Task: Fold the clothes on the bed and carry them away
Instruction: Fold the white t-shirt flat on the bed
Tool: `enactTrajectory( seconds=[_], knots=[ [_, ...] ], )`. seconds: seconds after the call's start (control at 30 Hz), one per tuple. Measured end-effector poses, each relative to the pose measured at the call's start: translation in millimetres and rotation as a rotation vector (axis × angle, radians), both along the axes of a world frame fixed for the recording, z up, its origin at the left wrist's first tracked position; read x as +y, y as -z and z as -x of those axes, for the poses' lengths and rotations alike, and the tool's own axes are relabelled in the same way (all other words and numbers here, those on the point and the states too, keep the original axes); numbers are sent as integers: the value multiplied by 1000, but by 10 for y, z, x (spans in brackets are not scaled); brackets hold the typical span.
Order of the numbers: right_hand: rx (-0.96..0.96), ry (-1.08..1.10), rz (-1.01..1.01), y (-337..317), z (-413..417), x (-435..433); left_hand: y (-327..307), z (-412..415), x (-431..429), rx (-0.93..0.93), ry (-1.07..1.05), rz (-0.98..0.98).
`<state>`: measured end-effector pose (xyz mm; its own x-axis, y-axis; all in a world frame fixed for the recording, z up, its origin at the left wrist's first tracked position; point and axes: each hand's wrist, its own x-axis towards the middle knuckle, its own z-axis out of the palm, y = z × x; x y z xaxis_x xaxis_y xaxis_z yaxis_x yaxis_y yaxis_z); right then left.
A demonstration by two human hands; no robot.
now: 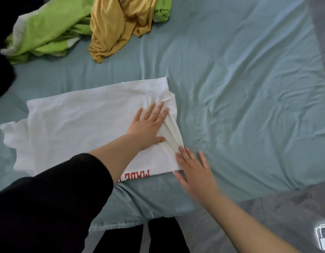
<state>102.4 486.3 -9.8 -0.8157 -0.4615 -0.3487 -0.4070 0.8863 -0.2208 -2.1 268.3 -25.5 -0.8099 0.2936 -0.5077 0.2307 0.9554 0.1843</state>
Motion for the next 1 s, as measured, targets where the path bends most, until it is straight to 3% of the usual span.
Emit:
enactTrajectory(
  seconds=[0.13, 0.33, 0.57, 0.7, 0.8, 1.0],
  knots=[
    [61, 71, 181, -157, 229, -297, -150, -236, -188, 7, -310, -209],
    [-185, -80, 155, -225, 552, -1389, -275, -796, -975, 66, -759, -345],
    [-343, -189, 203, -216, 598, -2821, -291, -1503, -1967, 127, -1255, -392],
    [-427, -201, 249, -246, 571, -3506, -267, -1766, -2356, 250, -1568, -279],
    [-455, -174, 267, -272, 620, -3947, -215, -1885, -2546, 260, -1835, -310],
    [-463, -214, 149, -178, 833, -4823, -82, -2003, -2732, 179, -2021, -550]
  ],
)
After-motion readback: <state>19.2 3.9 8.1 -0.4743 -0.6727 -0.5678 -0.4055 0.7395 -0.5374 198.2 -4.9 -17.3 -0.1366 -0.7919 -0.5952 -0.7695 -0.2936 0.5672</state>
